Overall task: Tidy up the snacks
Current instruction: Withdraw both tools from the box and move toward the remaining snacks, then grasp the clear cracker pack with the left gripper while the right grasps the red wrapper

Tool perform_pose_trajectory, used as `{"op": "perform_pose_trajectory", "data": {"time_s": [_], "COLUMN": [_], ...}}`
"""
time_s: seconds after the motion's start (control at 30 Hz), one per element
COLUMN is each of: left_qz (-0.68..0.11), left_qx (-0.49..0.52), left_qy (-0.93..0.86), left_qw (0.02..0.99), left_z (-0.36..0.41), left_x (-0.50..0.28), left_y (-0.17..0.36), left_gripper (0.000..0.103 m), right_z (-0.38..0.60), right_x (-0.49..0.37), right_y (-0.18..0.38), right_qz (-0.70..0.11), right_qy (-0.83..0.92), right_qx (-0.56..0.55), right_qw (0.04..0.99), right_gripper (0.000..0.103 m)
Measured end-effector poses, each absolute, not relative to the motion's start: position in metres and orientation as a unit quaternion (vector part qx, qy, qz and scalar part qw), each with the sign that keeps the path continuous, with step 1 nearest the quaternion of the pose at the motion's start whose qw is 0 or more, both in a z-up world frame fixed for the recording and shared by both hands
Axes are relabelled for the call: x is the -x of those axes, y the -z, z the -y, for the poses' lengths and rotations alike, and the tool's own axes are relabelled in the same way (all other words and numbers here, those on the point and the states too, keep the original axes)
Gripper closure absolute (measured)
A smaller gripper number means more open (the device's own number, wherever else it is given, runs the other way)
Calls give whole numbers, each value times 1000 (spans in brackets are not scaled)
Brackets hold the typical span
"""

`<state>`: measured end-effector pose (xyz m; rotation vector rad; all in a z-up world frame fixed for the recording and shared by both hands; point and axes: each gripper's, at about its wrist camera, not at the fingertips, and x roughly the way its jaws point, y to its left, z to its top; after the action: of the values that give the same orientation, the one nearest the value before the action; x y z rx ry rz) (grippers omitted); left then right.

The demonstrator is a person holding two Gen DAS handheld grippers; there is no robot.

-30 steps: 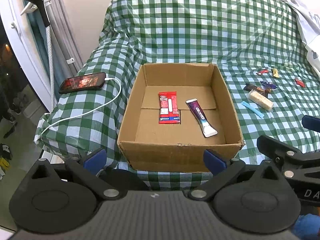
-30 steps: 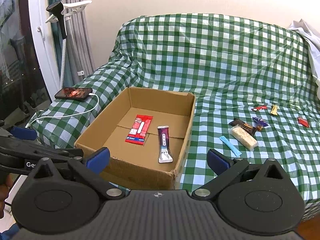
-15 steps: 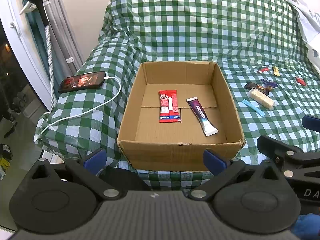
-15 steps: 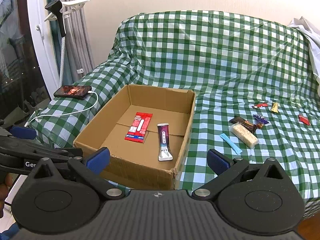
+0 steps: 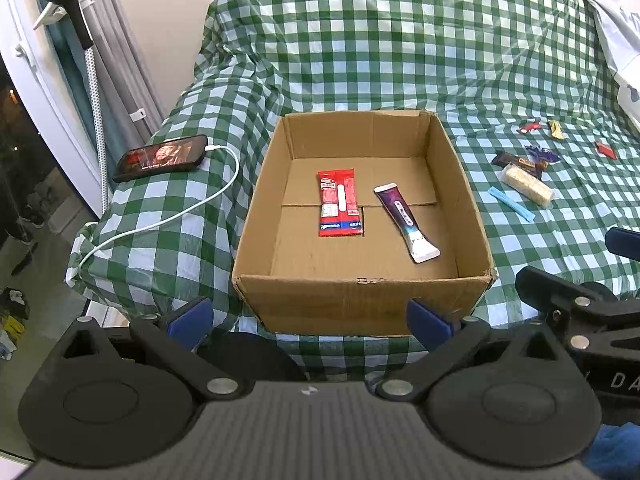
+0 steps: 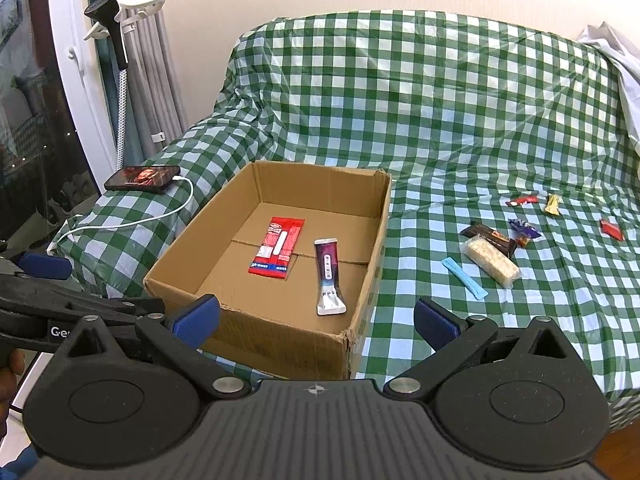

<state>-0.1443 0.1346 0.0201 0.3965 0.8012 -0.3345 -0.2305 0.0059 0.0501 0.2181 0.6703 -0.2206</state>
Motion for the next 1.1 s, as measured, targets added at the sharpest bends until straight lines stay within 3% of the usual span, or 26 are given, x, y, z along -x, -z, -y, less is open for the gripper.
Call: {"op": "perform_pose_trajectory", "data": {"time_s": [0.6,1.1], "left_qz": [-395,-449], "left_qx": [-225,-214], "left_qy": [175,252], "left_qw": [873,830], "left_z": [-81,72], "left_x": [129,91], "left_y": [-15,-9], "left_gripper": [0,0], "right_z": [48,189], "right_x": [238,292], "right_y": [-42,-8], "right_qz": [-323,-299], "right_qy": [148,307], "right_qx": [-161,-208], "right_qw": [921,879], "right_gripper": [1,1]}}
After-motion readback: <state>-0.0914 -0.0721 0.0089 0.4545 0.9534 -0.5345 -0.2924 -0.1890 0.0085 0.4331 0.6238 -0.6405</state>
